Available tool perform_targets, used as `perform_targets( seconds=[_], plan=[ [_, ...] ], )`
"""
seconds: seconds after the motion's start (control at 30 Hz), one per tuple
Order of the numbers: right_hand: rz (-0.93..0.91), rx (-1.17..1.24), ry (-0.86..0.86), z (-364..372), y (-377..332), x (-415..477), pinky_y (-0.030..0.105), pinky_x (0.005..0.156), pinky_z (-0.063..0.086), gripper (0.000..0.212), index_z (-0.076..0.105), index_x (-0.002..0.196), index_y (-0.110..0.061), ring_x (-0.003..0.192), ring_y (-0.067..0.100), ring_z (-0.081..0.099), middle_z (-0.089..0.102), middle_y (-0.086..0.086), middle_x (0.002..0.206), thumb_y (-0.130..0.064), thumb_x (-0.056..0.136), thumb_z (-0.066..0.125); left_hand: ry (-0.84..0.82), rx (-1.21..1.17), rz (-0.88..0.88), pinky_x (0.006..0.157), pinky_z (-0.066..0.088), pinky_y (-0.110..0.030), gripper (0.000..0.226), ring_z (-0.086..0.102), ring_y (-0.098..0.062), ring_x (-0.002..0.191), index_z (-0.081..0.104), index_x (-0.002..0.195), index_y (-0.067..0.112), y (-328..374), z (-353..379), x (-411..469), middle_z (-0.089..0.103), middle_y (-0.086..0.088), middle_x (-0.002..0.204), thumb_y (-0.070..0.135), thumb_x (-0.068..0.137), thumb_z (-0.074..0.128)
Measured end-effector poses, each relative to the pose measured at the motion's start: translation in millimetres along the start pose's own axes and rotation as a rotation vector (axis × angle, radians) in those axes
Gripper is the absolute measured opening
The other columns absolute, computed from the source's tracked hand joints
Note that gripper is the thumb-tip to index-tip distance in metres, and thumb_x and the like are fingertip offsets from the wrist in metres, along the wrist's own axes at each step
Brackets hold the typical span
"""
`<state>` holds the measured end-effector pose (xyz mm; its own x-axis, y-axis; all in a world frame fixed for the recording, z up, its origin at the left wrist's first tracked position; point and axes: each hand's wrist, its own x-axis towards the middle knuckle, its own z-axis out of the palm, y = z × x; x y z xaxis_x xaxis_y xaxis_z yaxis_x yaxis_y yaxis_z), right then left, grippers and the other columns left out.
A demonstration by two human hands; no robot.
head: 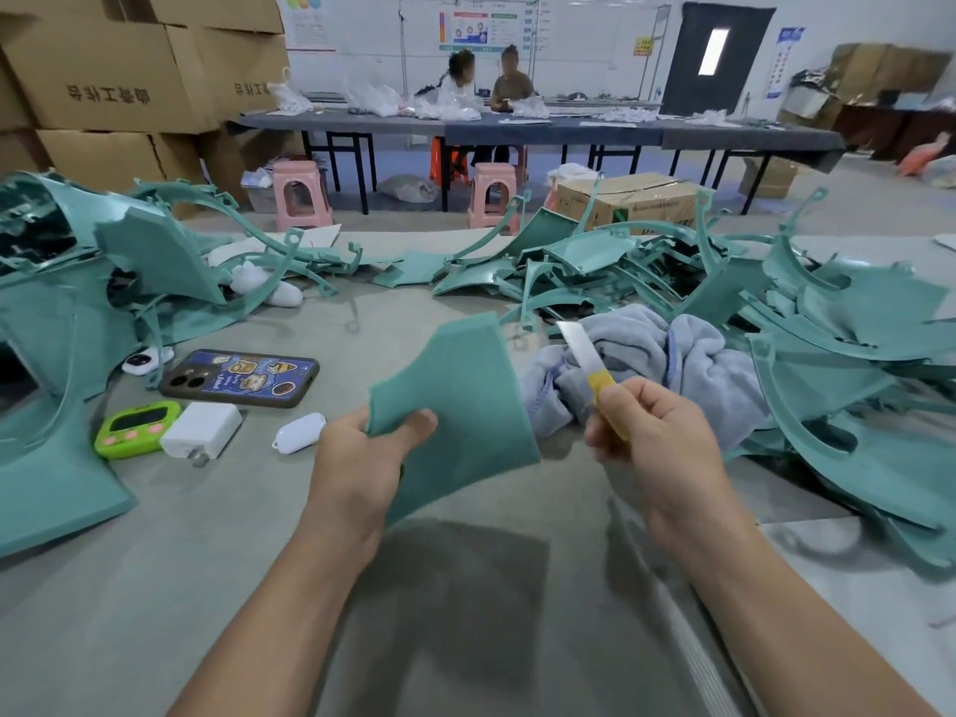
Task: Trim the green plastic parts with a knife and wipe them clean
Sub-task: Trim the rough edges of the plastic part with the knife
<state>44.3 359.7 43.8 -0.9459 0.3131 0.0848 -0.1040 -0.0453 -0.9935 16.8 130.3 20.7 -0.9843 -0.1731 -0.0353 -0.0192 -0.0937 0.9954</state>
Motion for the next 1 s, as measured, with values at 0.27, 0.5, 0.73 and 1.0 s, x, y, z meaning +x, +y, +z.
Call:
perform_targets(
  seconds=[0.27,0.5,0.73,1.0],
  plan=[
    [0.349,0.426,-0.296,18.4,-2.1,-16.3,0.039,0.075,0.059,0.008,0.072,0.077,-0.01,0.077,0.023,0.066,0.069,0.012,0.085,-0.017,0.078,0.068,-0.041,0.269,-0.074,0.092,0.056,-0.036,0.048,0.071,-0.018,0.104,0.061,0.133,0.018,-5.3,3.0,-1.6,0.071,-0.002,0.121,0.019,0.088,0.077],
    [0.343,0.468,-0.196,19.3,3.1,-14.8,0.031,0.068,0.063,0.014,0.082,0.072,-0.006,0.072,0.018,0.074,0.076,0.012,0.08,-0.011,0.078,0.07,-0.198,0.693,0.502,0.11,0.029,-0.009,0.069,0.045,0.007,0.133,0.06,0.133,0.038,-2.5,8.5,-23.8,0.052,0.024,0.144,0.036,0.065,0.067],
    [0.298,0.415,-0.132,13.2,0.7,-8.8,0.028,0.063,0.062,0.032,0.081,0.072,-0.007,0.071,0.016,0.074,0.076,0.012,0.083,-0.007,0.096,0.059,-0.356,0.957,0.591,0.097,0.029,-0.001,0.078,0.047,0.005,0.123,0.029,0.151,0.051,-9.6,17.0,-34.0,0.049,0.023,0.147,0.044,0.084,0.069],
    [-0.047,0.074,-0.259,12.3,-5.5,-18.0,0.024,0.054,0.049,0.026,0.07,0.075,-0.002,0.058,0.019,0.059,0.071,0.017,0.076,-0.005,0.098,0.059,0.024,0.75,0.707,0.056,0.039,-0.034,0.031,0.056,-0.028,0.064,0.073,0.108,0.027,-7.9,8.4,-23.8,0.067,-0.001,0.068,0.044,0.101,0.047]
  ],
)
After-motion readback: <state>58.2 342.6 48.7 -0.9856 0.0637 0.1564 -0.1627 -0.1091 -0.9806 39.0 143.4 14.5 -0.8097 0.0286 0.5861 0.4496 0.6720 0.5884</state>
